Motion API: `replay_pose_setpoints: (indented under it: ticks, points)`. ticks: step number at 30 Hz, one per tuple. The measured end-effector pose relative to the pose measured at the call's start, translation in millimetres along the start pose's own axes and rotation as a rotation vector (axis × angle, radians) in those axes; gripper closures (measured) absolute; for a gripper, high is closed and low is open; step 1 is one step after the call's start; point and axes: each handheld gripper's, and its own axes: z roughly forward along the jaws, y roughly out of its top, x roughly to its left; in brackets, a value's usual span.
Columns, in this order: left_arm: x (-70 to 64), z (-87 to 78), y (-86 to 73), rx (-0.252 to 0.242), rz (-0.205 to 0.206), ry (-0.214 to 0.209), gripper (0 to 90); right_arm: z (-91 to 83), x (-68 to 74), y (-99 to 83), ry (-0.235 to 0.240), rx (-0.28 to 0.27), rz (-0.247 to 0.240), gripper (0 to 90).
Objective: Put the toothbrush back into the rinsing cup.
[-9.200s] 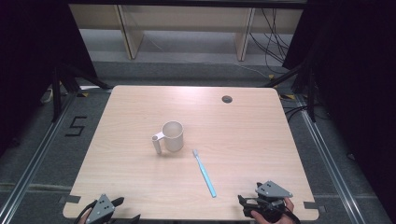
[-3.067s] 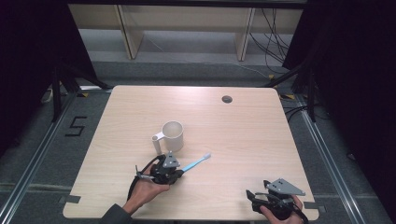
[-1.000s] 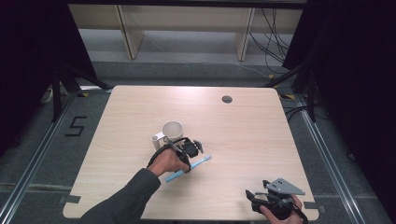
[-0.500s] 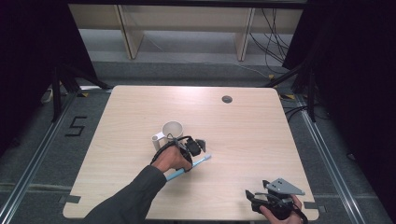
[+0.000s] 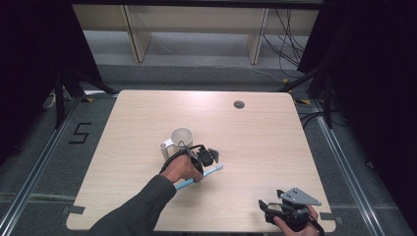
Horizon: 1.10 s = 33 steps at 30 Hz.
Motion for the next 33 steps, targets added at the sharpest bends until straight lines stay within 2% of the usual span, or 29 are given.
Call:
replay_pose_setpoints:
  ticks: [2,5,11,14,21,23,24,26,30,32,33]
  points:
    - [0.4,-0.2,-2.2,-0.012,-0.004,-0.011,78.6,-0.2,0.8,-0.2,0.014,0.007,0.018,25.3]
    - [1.2,-4.7,-6.2,-0.033,-0.008,-0.019,78.6,-0.4,0.0,0.1,0.011,0.007,0.009,25.3]
    - [1.8,-22.1,-14.1,-0.114,-0.020,-0.030,78.6,0.1,0.2,-0.2,0.004,0.003,0.009,25.3]
    - [2.3,-30.8,-18.4,-0.174,-0.031,-0.032,78.6,-0.1,0.5,0.0,0.005,0.003,0.013,25.3]
    - [4.0,-50.6,-30.1,-0.314,-0.057,-0.068,78.6,-0.2,-0.2,-0.3,0.004,0.002,0.008,25.3]
    - [5.4,-55.1,-34.1,-0.347,-0.066,-0.065,78.6,-0.4,0.0,-0.3,0.004,0.003,0.010,25.3]
    - [6.7,-57.2,-36.0,-0.362,-0.064,-0.063,78.5,-1.8,3.1,-0.3,0.002,0.019,0.049,25.3]
    - [8.0,-60.7,-40.2,-0.387,-0.071,-0.072,78.5,-0.8,2.8,-0.4,0.002,0.014,0.040,25.3]
    - [8.9,-67.9,-49.4,-0.473,-0.105,-0.075,78.6,-1.0,2.4,-0.3,0.003,0.011,0.037,25.3]
    - [10.5,-72.8,-55.8,-0.508,-0.105,-0.082,78.6,-0.8,2.1,-0.5,-0.001,0.013,0.031,25.3]
    - [11.3,-75.1,-58.8,-0.521,-0.100,-0.082,78.6,-0.9,0.7,-0.3,-0.003,0.005,0.013,25.3]
